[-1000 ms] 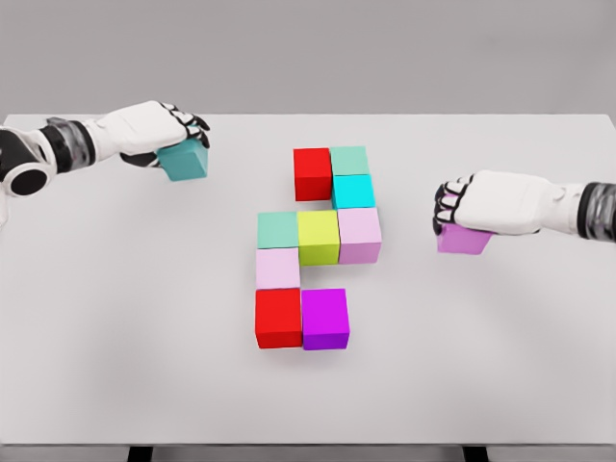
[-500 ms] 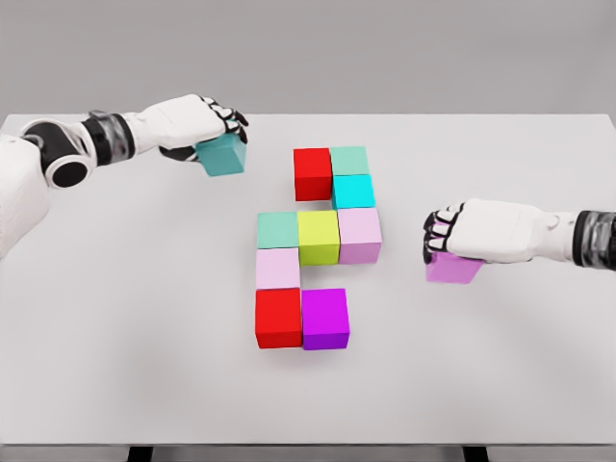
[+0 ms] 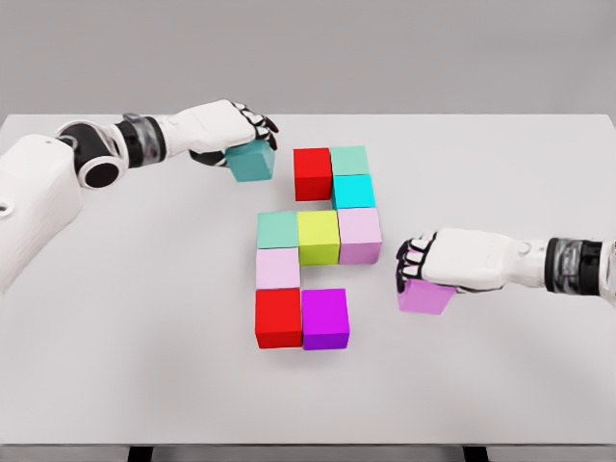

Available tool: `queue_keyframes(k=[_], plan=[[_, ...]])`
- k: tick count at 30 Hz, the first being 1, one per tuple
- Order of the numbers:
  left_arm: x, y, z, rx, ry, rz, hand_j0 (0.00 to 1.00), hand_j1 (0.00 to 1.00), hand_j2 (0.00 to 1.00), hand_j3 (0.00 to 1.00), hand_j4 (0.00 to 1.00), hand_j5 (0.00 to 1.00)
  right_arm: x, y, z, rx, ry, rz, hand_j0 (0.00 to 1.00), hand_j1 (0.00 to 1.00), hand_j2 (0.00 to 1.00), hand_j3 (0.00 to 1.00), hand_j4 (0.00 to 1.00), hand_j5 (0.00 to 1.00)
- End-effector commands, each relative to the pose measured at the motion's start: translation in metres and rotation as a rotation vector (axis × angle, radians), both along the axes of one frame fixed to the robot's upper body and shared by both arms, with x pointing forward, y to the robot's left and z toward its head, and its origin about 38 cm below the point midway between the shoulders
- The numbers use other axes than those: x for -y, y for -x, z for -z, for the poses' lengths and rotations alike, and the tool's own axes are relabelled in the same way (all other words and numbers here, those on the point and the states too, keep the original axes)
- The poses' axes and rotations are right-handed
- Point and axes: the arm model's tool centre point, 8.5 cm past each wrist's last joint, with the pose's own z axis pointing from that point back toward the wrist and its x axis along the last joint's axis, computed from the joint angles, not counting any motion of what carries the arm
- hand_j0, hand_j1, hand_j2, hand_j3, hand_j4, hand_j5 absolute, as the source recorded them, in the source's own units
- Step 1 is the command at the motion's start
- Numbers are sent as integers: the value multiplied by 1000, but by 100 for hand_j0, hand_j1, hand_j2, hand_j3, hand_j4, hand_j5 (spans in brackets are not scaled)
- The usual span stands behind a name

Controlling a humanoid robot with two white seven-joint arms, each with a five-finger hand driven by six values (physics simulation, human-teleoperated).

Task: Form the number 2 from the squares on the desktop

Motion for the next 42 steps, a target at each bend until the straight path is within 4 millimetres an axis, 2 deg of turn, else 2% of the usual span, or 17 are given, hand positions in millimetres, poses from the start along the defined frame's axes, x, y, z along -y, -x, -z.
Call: queue_keyframes(k=[1,5,7,8,9,10,17,20,24,27,30,33,36,39,42], plan=[[5,0,0,-3,10,5,72,72,72,72,72,72,-3,1,1,-7,-12,-1,46,46,46,46,46,46],[6,0,0,-4,10,7,72,72,72,72,72,72,-5,4,7,-24,-22,-3,46,46,46,46,46,46],[6,0,0,-3,10,8,72,72,72,72,72,72,-5,5,8,-29,-21,-3,50,50,50,50,50,50],[6,0,0,-4,11,8,72,72,72,72,72,72,-5,5,8,-29,-21,-3,59,59,59,59,59,59],[7,0,-1,-3,12,9,72,72,72,72,72,72,-5,5,9,-30,-21,-3,78,78,78,78,78,78],[7,0,-1,-3,12,9,72,72,72,72,72,72,-5,5,9,-29,-22,-2,91,91,91,91,91,91],[9,2,-2,0,15,17,75,75,75,75,75,75,-3,3,6,-23,-23,2,96,96,96,96,96,96],[10,2,-2,1,15,18,76,76,76,76,76,76,0,2,-1,-28,-49,8,98,98,98,98,98,98],[10,2,-1,-2,16,19,83,83,83,83,83,83,18,-4,-32,-27,-143,46,99,99,99,99,99,99],[10,2,-1,-2,19,20,100,100,100,100,100,100,35,-6,-53,0,-164,78,99,99,99,99,99,99],[11,3,-2,-2,23,22,100,100,100,100,100,100,51,-14,-72,57,-176,126,99,99,99,99,99,99],[11,2,-2,-1,21,23,100,100,100,100,100,100,77,-27,-61,48,-128,215,99,99,99,99,99,99],[10,2,-3,0,26,20,100,100,100,100,100,100,82,-29,-52,98,3,227,99,99,99,99,99,99],[5,-1,-13,17,28,12,100,100,100,100,100,100,83,-30,-55,102,81,204,99,99,99,99,99,99],[-13,-2,-19,31,12,-11,100,100,100,100,100,100,82,-28,-47,61,174,160,99,99,99,99,99,99]])
